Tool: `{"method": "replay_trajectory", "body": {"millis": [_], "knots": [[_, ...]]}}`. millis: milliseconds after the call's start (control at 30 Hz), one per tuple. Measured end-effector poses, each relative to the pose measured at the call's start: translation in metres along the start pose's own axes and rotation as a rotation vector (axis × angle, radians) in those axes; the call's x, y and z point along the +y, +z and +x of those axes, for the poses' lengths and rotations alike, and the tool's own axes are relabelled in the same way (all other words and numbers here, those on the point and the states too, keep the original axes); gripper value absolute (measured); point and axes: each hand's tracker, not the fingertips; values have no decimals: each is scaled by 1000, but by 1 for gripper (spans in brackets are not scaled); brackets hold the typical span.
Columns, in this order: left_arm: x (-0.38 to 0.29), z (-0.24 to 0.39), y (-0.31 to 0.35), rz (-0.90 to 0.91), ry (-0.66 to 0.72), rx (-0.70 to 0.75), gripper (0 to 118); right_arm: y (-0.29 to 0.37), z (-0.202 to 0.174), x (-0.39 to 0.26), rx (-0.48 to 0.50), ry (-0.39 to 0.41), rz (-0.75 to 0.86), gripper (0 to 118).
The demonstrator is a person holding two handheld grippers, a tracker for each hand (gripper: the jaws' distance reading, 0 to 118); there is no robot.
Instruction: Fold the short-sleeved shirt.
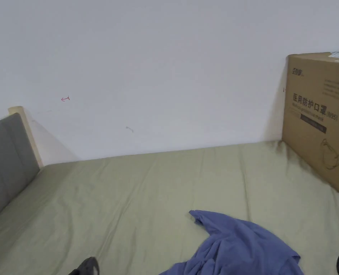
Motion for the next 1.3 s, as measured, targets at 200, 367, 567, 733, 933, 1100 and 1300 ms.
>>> {"method": "replay_trajectory", "body": {"millis": [200, 367, 567, 733, 933, 1100, 1300], "knots": [[9, -7, -20, -53, -29, 32, 0, -8, -4, 8, 24, -2, -66, 0], [-3, -39, -169, -667, 114, -167, 0, -22, -6, 16, 83, -95, -145, 0], [-83, -53, -288, -916, 127, -12, 89, -45, -4, -2, 71, -60, -195, 0], [-117, -37, -313, -962, 186, -44, 109, -69, 3, -23, 61, -52, -277, 0], [-151, 30, -284, -958, -305, -104, 33, -96, 9, -38, 46, -47, -319, 0], [-130, 12, -258, -811, -214, -223, 4, -171, 24, -12, 98, -64, -327, 0], [-86, -12, -236, -605, -64, -244, 4, -363, 47, -8, 195, -143, -707, 93]]}}
